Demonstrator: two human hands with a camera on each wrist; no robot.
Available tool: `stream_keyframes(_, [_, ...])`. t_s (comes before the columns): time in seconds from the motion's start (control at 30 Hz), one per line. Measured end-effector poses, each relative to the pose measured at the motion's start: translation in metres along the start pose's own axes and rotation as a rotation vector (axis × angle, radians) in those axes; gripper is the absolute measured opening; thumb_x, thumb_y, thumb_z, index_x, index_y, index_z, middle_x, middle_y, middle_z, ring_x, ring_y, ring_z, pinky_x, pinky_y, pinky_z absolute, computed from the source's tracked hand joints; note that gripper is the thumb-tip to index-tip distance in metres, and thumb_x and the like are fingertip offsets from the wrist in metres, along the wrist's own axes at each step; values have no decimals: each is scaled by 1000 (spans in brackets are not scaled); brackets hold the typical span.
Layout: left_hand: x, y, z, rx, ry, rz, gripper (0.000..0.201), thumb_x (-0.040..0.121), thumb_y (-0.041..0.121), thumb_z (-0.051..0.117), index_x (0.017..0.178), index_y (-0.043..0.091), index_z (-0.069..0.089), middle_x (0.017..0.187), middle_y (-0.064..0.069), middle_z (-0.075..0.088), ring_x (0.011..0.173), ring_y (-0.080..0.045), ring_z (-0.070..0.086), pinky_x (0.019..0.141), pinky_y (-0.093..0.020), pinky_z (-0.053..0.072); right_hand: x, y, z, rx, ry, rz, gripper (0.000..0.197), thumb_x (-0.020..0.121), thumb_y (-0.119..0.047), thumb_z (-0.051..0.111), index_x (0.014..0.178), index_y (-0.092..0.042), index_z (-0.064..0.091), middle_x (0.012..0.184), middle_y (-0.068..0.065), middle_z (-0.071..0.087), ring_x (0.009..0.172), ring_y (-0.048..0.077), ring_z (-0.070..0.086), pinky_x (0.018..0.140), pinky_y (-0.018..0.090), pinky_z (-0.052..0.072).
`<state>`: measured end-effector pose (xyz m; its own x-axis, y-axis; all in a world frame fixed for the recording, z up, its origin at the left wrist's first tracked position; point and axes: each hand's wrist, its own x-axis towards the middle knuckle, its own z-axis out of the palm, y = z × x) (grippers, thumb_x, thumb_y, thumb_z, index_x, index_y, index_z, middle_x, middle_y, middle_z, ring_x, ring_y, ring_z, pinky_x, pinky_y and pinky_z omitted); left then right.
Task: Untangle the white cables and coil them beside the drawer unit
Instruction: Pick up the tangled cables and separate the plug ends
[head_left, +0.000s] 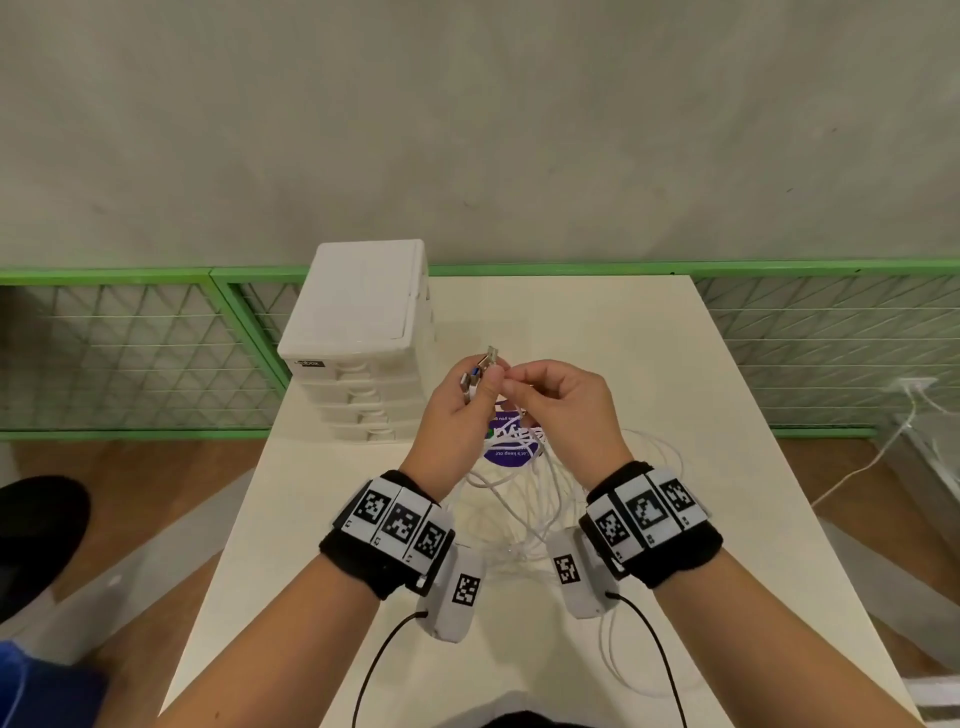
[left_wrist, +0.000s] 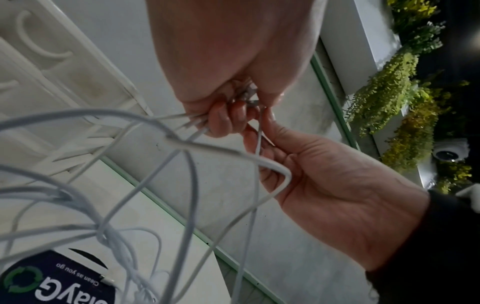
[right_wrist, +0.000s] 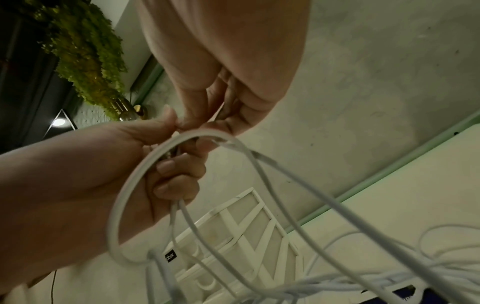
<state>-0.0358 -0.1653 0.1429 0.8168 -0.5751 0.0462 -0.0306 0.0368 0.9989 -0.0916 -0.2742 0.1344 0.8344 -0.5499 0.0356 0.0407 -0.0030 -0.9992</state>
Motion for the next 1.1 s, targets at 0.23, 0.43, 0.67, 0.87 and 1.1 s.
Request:
stream_keyframes(0.23, [2, 5, -5, -73, -4, -7, 15, 100, 24, 41, 98, 12, 50, 77, -7, 61, 48, -6, 39, 50, -16, 36, -8, 16, -9, -71, -56, 58, 43, 73, -16, 78, 110, -20, 55, 94, 3, 67, 73, 8, 57, 72, 20, 48])
stream_keyframes(0.43, [7, 20, -11, -72, -38, 82, 20, 101, 25, 36, 86, 15, 44, 67, -2, 45, 51, -7, 34, 50, -17, 33, -27, 49, -6, -198, -610, 217, 11, 84, -22, 69, 93, -18, 66, 75, 0, 65, 72, 12, 59, 74, 26, 50])
stream_keyframes(0.67, [8, 41, -22, -139, 2, 140, 23, 102, 22, 33, 83, 15, 44, 59, 5, 43, 49, -7, 31, 47, -17, 29, -32, 104, -25, -581, -553, 366, 49, 78, -65, 54, 71, -18, 64, 74, -4, 61, 70, 5, 53, 79, 30, 42])
stream_keyframes(0.87, [6, 38, -27, -147, 4, 131, 24, 103, 23, 32, 83, 16, 44, 58, 8, 43, 51, -8, 31, 48, -18, 28, -21, 95, -55, -638, -412, 310, 38, 72, -63, 65, 92, -31, 67, 94, -9, 67, 86, 11, 61, 87, 34, 48])
stream_keyframes(1.1, [-4, 24, -6, -97, -128, 75, 20, 99, 30, 36, 89, 15, 45, 58, 9, 45, 51, -8, 36, 52, -18, 35, -7, -2, -21, -323, -430, -5, 56, 77, -21, 75, 127, -24, 50, 113, -12, 62, 107, -1, 57, 90, 15, 46])
